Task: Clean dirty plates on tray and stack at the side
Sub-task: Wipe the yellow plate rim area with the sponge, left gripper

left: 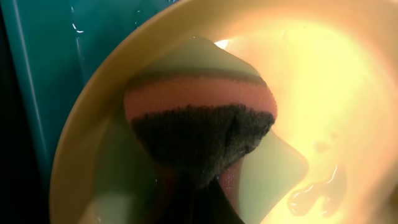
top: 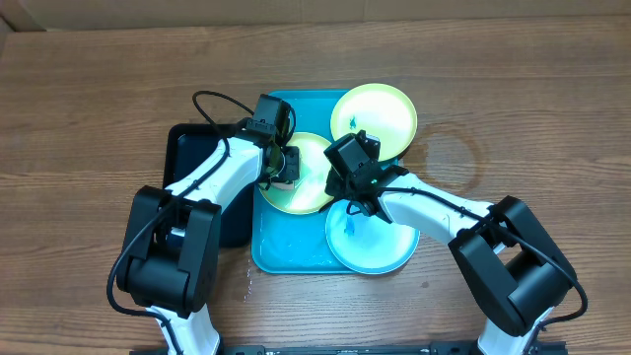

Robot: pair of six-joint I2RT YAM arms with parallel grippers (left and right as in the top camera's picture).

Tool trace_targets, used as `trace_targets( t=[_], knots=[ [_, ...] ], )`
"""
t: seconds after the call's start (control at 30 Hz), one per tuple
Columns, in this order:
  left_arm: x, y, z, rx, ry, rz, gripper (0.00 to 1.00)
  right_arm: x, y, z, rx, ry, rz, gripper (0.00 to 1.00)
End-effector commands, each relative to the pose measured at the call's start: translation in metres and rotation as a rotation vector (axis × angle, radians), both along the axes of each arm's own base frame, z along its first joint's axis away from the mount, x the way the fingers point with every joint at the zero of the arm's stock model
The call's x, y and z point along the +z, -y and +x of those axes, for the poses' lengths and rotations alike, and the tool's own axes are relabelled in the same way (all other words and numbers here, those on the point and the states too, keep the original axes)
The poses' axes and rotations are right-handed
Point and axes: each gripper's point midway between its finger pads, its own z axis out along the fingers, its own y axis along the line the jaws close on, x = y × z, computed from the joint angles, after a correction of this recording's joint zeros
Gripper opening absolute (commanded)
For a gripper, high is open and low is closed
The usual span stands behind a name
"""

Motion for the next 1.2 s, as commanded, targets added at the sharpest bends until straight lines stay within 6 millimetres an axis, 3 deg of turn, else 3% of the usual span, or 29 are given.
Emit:
trace_targets(
  t=[0.0, 0.2, 0.37, 0.5, 0.6, 0.7, 0.9, 1.17],
  knots=[
    [-0.024, 0.026, -0.032, -0.038, -0.138, -0.143, 0.04, -0.001, -0.004, 0.002, 0.012, 0.004, 0.011, 0.04],
    [-0.006, 0.051, -0.029, -0.080, -0.149, -0.286, 0.04, -0.002, -0.006, 0.001, 0.017, -0.001, 0.018, 0.04],
    [0.032, 0.065, -0.013, -0.111, -0.097, -0.362, 0.04, -0.002, -0.006, 0.001, 0.017, -0.001, 0.018, 0.04],
    [0.065, 0.068, 0.000, -0.144, -0.029, -0.362, 0.04, -0.002, -0.006, 0.000, 0.019, -0.003, 0.021, 0.04],
    [0.079, 0.057, 0.007, -0.121, 0.008, -0.295, 0.04, -0.002, -0.006, 0.000, 0.019, -0.003, 0.021, 0.04],
    [0.076, 0.040, 0.009, -0.086, 0.019, -0.196, 0.04, -0.002, -0.006, 0.000, 0.019, -0.003, 0.021, 0.04],
    [0.049, 0.002, 0.003, -0.023, -0.004, 0.014, 0.04, -0.002, -0.006, 0.000, 0.019, -0.003, 0.021, 0.04],
    [0.015, -0.010, -0.007, -0.011, -0.042, 0.077, 0.04, -0.002, -0.006, 0.000, 0.020, -0.004, 0.021, 0.04]
  ],
)
